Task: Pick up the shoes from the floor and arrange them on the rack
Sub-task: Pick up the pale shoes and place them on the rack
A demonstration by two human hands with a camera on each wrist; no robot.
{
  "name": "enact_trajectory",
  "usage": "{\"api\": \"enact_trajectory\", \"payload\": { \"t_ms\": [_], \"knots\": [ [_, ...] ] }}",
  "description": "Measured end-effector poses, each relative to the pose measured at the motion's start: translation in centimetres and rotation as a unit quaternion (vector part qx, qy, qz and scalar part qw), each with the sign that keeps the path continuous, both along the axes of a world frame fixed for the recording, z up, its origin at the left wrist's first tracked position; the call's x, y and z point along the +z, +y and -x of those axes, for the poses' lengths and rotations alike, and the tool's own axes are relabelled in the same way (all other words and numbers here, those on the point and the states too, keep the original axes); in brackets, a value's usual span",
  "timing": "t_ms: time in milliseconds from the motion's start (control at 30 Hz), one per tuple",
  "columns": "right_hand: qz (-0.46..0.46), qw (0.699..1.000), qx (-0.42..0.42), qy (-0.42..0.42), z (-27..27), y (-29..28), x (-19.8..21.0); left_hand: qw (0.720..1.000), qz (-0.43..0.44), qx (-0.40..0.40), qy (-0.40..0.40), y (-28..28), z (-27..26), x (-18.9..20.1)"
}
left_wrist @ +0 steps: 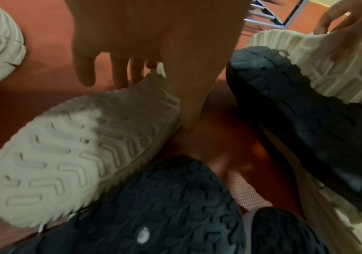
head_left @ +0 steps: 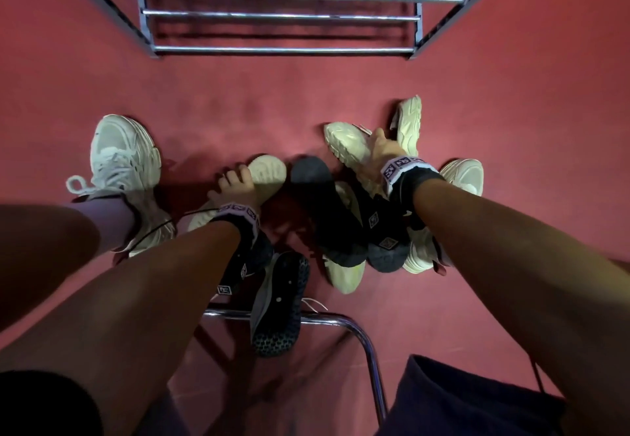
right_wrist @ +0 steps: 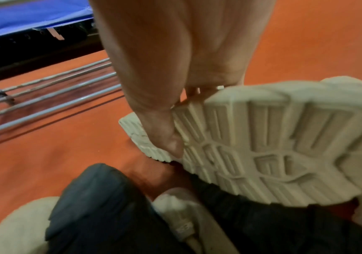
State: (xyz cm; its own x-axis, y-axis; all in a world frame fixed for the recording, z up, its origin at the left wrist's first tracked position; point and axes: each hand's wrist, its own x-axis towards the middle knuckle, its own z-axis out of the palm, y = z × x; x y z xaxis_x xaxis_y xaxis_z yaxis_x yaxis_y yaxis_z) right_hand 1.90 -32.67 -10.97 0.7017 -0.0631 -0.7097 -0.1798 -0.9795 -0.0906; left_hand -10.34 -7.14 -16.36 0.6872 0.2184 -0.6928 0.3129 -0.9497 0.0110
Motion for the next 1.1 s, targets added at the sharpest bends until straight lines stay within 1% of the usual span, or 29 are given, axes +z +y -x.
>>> {"api": "enact_trajectory", "payload": {
  "t_ms": [33,67,100,133,167,200,233,267,300,367,433,500,533,600,633,667,733,767,800,867,933,967,1033,1100],
  "knots": [
    [-0.012,1.0,-0.011,-0.021,0.3,0.1,0.2,0.998,0.0,0.004,0.058,0.0,-0.9,0.5],
    [-0.026,0.998,-0.013,-0.049,0.7,0.2,0.3,0.986,0.03,0.099,0.129,-0.4,-1.3,1.1],
    [-0.032,0.996,-0.009,-0.08,1.0,0.3,0.6,0.989,-0.043,0.087,0.11,-0.6,-1.9,0.3],
    [-0.038,0.994,0.002,-0.104,1.2,0.3,0.6,0.986,-0.039,0.147,0.063,-0.5,-1.9,0.9],
    [-0.034,0.993,0.02,-0.111,1.3,0.4,0.7,0.985,-0.008,0.162,0.057,-0.2,-2.5,1.6],
    [-0.033,0.994,0.035,-0.101,1.3,0.5,0.9,0.988,0.027,0.145,0.051,0.0,-2.9,1.8],
    [-0.036,0.995,0.043,-0.08,1.4,0.6,0.9,0.991,0.044,0.124,0.038,0.0,-3.1,2.9],
    [-0.045,0.996,0.048,-0.061,1.4,0.6,0.9,0.992,0.058,0.114,0.007,0.2,-3.0,3.4],
    [-0.06,0.997,0.039,-0.042,1.4,0.8,0.8,0.991,0.078,0.111,-0.016,0.3,-3.1,3.9],
    [-0.089,0.996,0.007,-0.006,1.5,0.8,0.5,0.981,0.126,0.14,-0.054,0.6,-3.5,4.5],
    [-0.103,0.994,0.0,0.035,1.9,0.7,-0.2,0.964,0.172,0.194,-0.059,0.8,-4.4,4.9],
    [-0.098,0.994,0.011,0.053,2.4,0.4,-0.9,0.929,0.241,0.279,-0.04,0.9,-5.5,5.2],
    [-0.098,0.994,0.006,0.048,2.6,0.2,-1.0,0.906,0.28,0.316,-0.033,1.0,-6.0,5.0],
    [-0.097,0.995,0.002,0.012,2.7,-0.2,-1.3,0.874,0.328,0.358,-0.003,1.3,-6.7,4.4],
    [-0.082,0.997,0.006,-0.006,2.5,-0.4,-1.4,0.859,0.347,0.376,0.007,1.9,-6.8,2.4],
    [-0.067,0.998,0.011,-0.019,2.4,-0.4,-1.3,0.846,0.357,0.395,0.019,2.0,-6.8,1.2],
    [-0.047,0.999,0.006,-0.019,2.3,-0.6,-1.1,0.829,0.351,0.435,0.014,2.0,-6.9,0.8],
    [-0.042,0.999,-0.006,-0.011,2.3,-0.7,-1.1,0.828,0.336,0.448,-0.003,1.8,-7.0,2.1],
    [-0.037,0.999,-0.013,0.001,2.5,-0.9,-1.4,0.835,0.313,0.452,-0.034,1.7,-6.9,2.8],
    [-0.033,0.999,-0.012,0.013,2.8,-1.3,-1.8,0.862,0.252,0.429,-0.095,2.0,-6.5,2.4],
    [-0.023,1.0,-0.015,0.016,2.7,-1.2,-1.6,0.881,0.212,0.405,-0.122,2.5,-5.8,2.4],
    [-0.02,1.0,-0.013,0.018,2.6,-1.0,-1.4,0.89,0.207,0.389,-0.116,3.0,-5.3,1.9],
    [-0.018,1.0,-0.005,0.02,2.4,-0.5,-1.0,0.918,0.209,0.328,-0.082,3.8,-4.5,1.4],
    [-0.027,0.999,0.007,0.021,2.4,-0.2,-0.6,0.948,0.174,0.26,-0.059,4.5,-3.9,1.0]
  ]
}}
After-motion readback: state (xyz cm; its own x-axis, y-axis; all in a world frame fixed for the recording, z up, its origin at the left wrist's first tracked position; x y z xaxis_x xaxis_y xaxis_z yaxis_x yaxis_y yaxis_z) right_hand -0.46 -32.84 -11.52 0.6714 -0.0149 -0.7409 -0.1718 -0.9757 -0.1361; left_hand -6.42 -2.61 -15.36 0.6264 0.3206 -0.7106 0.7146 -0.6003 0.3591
